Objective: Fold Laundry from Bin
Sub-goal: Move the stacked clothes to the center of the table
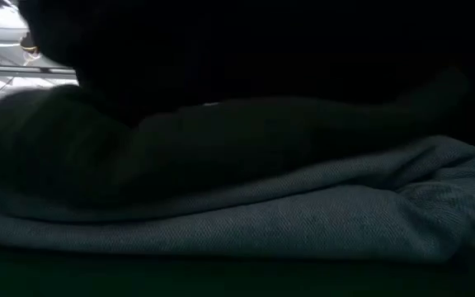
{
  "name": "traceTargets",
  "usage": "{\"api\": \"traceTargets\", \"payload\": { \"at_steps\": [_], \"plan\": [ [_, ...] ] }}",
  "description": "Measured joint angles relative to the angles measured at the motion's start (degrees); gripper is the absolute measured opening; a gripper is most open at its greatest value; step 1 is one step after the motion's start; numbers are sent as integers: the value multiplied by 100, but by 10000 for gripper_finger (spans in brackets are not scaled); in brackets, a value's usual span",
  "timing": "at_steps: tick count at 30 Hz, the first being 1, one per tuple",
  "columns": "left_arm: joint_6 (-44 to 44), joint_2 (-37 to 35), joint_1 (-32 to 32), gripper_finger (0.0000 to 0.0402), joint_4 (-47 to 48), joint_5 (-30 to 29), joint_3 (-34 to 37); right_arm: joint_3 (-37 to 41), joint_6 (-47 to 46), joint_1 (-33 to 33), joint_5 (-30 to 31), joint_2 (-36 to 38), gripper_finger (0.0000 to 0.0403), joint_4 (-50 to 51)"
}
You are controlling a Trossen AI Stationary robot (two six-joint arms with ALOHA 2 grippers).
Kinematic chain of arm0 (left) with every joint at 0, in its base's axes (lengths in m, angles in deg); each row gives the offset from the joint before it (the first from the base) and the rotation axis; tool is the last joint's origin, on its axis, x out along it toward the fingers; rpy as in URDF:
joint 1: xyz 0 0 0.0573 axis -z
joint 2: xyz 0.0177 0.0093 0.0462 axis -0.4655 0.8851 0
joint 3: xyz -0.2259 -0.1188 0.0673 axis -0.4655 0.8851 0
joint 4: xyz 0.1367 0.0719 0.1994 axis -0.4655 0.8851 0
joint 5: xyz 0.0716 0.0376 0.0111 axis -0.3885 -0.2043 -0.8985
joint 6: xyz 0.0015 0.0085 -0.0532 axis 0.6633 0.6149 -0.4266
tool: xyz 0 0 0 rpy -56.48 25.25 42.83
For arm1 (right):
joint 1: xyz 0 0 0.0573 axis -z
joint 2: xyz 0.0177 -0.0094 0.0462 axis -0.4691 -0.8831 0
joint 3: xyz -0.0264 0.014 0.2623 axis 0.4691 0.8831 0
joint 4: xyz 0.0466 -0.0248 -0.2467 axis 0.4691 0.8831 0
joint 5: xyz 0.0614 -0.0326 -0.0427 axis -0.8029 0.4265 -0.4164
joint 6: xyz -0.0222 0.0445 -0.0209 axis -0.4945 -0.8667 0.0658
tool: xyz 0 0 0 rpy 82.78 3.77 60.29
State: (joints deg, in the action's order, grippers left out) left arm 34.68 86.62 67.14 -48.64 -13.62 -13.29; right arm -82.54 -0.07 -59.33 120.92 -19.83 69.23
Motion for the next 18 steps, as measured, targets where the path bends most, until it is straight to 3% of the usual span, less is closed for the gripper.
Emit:
{"api": "traceTargets", "payload": {
  "at_steps": [5, 9, 18],
  "plan": [
    [28, -330, -2, 16, 443, -40, -2, -537, 142, 80, 347, 2, 41, 366],
    [51, -561, -11, 16, 809, -72, -2, -787, 152, 275, 381, 5, 31, 320],
    [0, -1358, -8, 15, 2005, 126, -8, -814, 297, 680, -785, 8, 36, -643]
  ]
}}
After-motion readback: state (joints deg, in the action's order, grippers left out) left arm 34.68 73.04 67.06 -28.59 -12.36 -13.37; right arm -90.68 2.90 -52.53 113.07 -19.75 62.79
